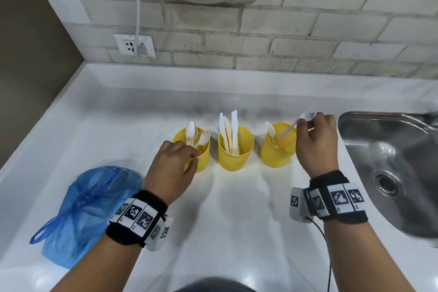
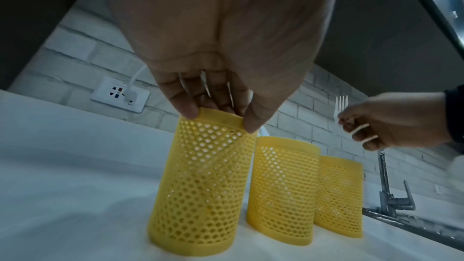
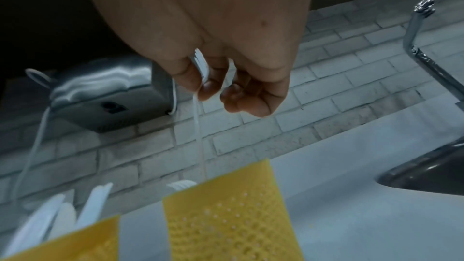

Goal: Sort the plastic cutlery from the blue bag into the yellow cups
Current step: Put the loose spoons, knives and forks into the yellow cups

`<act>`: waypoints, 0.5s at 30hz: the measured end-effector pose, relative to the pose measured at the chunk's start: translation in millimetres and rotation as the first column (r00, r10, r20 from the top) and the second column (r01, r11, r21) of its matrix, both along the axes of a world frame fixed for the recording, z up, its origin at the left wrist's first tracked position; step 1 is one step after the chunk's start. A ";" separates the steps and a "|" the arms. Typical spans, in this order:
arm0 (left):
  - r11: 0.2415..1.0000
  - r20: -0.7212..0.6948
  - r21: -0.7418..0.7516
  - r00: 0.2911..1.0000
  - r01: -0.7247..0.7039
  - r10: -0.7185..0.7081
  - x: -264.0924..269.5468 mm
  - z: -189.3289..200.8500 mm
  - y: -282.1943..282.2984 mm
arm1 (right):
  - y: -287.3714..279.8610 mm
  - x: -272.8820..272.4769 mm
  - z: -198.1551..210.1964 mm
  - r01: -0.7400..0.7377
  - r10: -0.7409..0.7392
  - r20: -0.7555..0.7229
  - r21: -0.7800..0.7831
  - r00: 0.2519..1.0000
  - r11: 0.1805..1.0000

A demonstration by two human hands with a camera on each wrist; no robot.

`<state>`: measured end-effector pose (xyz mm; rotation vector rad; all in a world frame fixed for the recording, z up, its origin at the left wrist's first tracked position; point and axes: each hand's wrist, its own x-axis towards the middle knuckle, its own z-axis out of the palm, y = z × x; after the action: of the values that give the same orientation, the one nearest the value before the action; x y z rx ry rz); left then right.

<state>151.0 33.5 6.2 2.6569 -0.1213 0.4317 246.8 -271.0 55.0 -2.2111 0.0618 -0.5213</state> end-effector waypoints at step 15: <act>0.949 0.028 -0.231 0.974 -0.213 0.225 -71.5 22.1 47.6 | 49.4 -38.6 -13.7 -0.176 0.181 0.028 -0.133 0.983 0.975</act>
<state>79.5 81.1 28.3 2.4414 0.1988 0.5548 208.2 -221.6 41.4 -2.3041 -0.1954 -0.4803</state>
